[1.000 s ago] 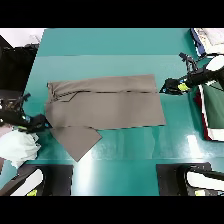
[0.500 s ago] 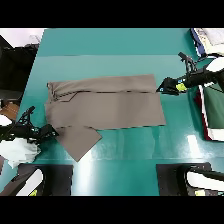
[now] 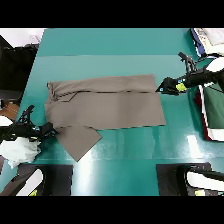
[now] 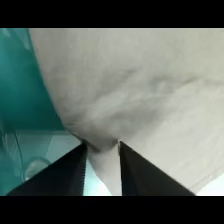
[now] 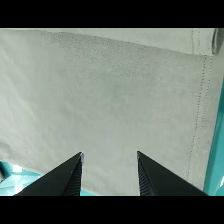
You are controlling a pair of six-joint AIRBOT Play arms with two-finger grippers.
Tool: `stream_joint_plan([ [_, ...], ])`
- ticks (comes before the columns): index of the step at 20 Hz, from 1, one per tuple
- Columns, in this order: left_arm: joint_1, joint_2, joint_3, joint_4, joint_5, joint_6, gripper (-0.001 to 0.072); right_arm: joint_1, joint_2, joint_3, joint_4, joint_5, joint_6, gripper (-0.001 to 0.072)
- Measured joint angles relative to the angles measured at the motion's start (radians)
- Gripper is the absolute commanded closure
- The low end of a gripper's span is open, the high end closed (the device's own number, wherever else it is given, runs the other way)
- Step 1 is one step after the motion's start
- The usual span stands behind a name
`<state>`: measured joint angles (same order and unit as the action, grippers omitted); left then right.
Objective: Fold the shirts.
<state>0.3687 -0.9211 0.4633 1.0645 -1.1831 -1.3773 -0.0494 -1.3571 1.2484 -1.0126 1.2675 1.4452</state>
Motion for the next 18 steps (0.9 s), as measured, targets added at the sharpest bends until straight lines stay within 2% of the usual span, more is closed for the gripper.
stream_joint_plan([
  [1, 0.000, 0.000, 0.000, -0.001, 0.002, 0.002, 0.0677, 0.000, 0.000, 0.000, 0.000, 0.000, 0.000, 0.0323],
  [6, 0.000, 0.002, 0.018, -0.029, -0.028, 0.026, 0.0678, -0.016, 0.000, -0.001, -0.001, 0.045, -0.010, 0.0324],
  [13, 0.000, 0.005, 0.139, -0.053, -0.150, 0.068, 0.0677, -0.153, 0.001, -0.009, -0.093, 0.231, -0.043, 0.0324],
  [18, 0.000, 0.005, 0.166, -0.069, -0.169, 0.074, 0.0677, -0.259, 0.008, -0.162, -0.099, 0.247, -0.074, 0.0324],
])
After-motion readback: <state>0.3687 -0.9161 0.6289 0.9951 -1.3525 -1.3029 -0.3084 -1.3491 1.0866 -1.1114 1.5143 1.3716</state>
